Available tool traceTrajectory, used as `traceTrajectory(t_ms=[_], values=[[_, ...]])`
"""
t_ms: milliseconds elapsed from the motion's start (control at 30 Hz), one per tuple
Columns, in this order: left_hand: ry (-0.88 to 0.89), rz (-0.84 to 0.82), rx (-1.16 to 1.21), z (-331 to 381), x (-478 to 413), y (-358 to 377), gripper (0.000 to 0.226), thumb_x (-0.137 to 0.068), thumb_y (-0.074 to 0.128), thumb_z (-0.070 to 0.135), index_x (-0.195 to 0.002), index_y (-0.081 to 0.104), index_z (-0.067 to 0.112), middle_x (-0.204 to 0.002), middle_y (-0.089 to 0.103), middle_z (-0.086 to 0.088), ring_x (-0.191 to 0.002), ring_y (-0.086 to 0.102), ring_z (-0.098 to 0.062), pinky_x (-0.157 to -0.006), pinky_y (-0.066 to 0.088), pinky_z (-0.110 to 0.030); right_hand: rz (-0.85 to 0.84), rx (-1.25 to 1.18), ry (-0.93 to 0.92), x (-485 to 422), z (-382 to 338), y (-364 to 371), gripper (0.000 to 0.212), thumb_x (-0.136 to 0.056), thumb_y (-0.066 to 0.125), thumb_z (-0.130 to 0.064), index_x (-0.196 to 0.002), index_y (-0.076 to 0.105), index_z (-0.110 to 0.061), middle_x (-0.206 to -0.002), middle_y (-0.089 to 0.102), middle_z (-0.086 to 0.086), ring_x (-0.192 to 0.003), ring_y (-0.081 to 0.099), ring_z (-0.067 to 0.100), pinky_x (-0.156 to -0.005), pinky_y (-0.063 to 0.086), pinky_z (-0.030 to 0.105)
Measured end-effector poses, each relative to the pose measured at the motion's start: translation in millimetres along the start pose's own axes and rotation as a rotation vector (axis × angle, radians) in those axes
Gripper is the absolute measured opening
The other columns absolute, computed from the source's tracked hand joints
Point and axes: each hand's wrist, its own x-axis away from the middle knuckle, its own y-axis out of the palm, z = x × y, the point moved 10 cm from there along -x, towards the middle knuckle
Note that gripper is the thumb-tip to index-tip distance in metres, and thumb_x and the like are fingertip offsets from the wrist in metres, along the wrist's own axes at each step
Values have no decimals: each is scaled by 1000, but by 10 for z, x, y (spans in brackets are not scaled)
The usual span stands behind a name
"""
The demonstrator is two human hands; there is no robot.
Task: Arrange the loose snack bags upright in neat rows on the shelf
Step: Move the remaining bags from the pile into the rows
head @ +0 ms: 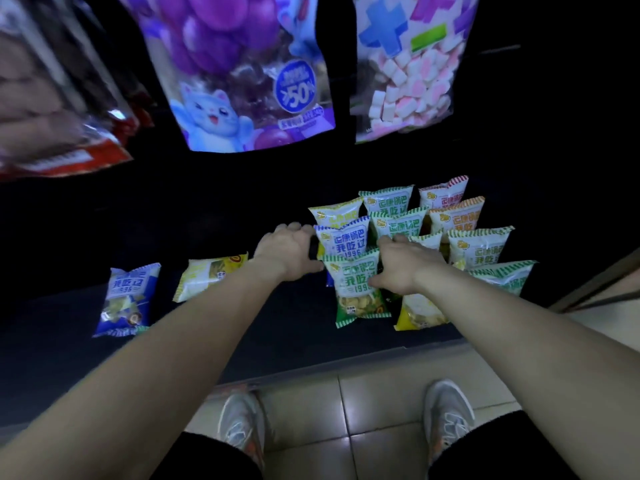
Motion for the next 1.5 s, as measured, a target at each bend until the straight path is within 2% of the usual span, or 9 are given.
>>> traceTrajectory(t_ms=[133,267,467,833,967,1067,1167,1333,1500], values=[[-31,-17,35,-644,645,-204,75,-83,62,59,-145,36,27,-139,46,-2,-127,43,-25,-99,42,-43,9,-22,-67,62,-514,0,88,-86,63,-55,-153,23,-16,-158,25,12,-133,42,34,-92,47,44],[-158,-65,109,-1472,1268,-7,76,-81,65,60,-144,39,25,-141,46,-5,-128,43,-27,-100,42,-42,18,14,-168,139,-1169,71,80,-85,64,-56,-147,31,-17,-146,38,10,-123,49,33,-82,46,41],[-359,-139,260,-2394,1770,316,83,-78,68,61,-143,40,19,-140,47,-9,-122,50,-26,-96,44,-36,4,92,-287,51,-2032,239,80,-86,63,-53,-149,30,-17,-147,36,9,-127,45,31,-90,47,43],[-444,-90,459,-3166,1628,617,80,-82,71,48,-147,36,18,-145,45,-7,-125,48,-25,-100,40,-33,-121,-7,-257,-1073,-2962,1137,60,-95,51,-47,-146,36,-18,-141,41,10,-122,46,32,-95,45,45],[-413,-54,481,-3020,1661,535,77,-82,70,50,-146,37,21,-142,47,-5,-122,50,-23,-93,39,-27,22,-40,-272,-1342,-2983,940,47,-100,43,-29,-145,39,-15,-144,39,9,-120,45,30,-95,45,44],[-438,-124,518,-3148,1519,866,77,-83,69,52,-146,35,23,-144,44,-5,-129,45,-22,-101,39,-30,-2,-84,-290,-1817,-3189,1198,53,-99,44,-26,-150,30,-18,-151,37,6,-128,41,29,-99,42,45],[-468,-152,534,-3297,1375,1077,74,-82,68,52,-144,38,25,-139,46,-2,-126,44,-20,-100,40,-31,-93,-21,-297,-2170,-3358,1527,69,-93,54,-45,-151,27,-20,-150,33,6,-130,36,31,-100,40,46],[-443,-136,525,-3227,1314,1052,73,-83,67,53,-144,38,25,-139,45,-1,-128,42,-23,-102,40,-36,14,152,-277,-2213,-3280,1479,101,-51,73,-78,-129,44,-22,-130,36,7,-119,33,28,-98,34,43],[-425,-144,510,-3148,1302,1027,72,-82,67,53,-143,38,27,-141,44,-1,-131,40,-25,-104,40,-40,-131,-69,-246,-2073,-3171,1688,108,-44,85,-69,-122,29,-20,-127,54,6,-111,57,29,-86,44,42]])
